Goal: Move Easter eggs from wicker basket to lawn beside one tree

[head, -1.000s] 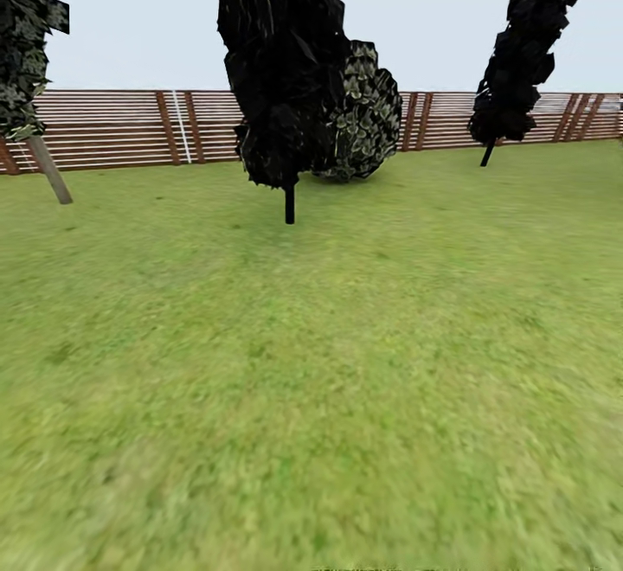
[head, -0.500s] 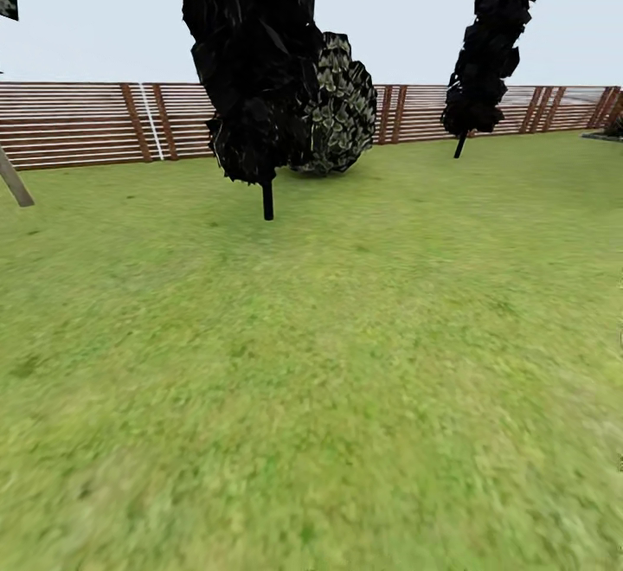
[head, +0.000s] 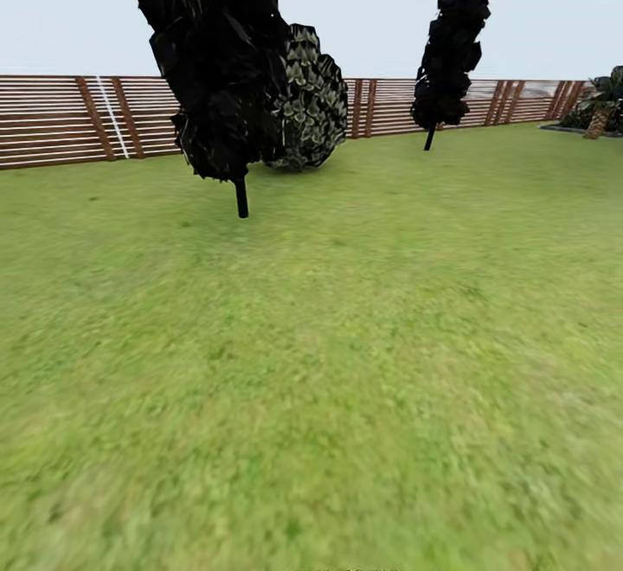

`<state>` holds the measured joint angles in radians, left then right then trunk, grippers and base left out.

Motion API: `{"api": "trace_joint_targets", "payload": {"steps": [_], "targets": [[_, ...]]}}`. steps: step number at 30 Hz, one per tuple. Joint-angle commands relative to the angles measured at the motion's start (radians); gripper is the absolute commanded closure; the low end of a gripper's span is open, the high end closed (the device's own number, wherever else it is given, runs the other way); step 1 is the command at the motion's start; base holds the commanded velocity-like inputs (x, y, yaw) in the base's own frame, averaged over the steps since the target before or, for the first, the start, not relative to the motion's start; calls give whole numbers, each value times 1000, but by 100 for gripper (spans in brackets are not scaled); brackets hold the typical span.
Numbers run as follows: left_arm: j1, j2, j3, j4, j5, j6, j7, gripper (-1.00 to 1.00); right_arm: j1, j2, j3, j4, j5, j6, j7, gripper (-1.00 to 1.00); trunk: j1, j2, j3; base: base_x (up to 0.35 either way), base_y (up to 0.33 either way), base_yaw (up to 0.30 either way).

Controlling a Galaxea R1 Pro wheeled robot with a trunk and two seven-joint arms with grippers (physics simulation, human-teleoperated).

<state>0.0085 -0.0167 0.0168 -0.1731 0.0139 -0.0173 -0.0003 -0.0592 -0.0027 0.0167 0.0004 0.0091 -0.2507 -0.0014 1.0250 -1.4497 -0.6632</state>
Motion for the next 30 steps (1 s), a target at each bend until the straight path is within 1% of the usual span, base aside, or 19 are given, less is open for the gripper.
{"api": "trace_joint_targets", "payload": {"steps": [1,30], "targets": [[1,0,2,-2,1,-1,0,-100,-1,0,2,1,1,-4,0,-100,0,0,-1,0,0,-247],[1,-2,1,-2,1,-1,0,-100,-1,0,0,1,0,-4,0,-100,0,0,-2,0,0,-275]]}}
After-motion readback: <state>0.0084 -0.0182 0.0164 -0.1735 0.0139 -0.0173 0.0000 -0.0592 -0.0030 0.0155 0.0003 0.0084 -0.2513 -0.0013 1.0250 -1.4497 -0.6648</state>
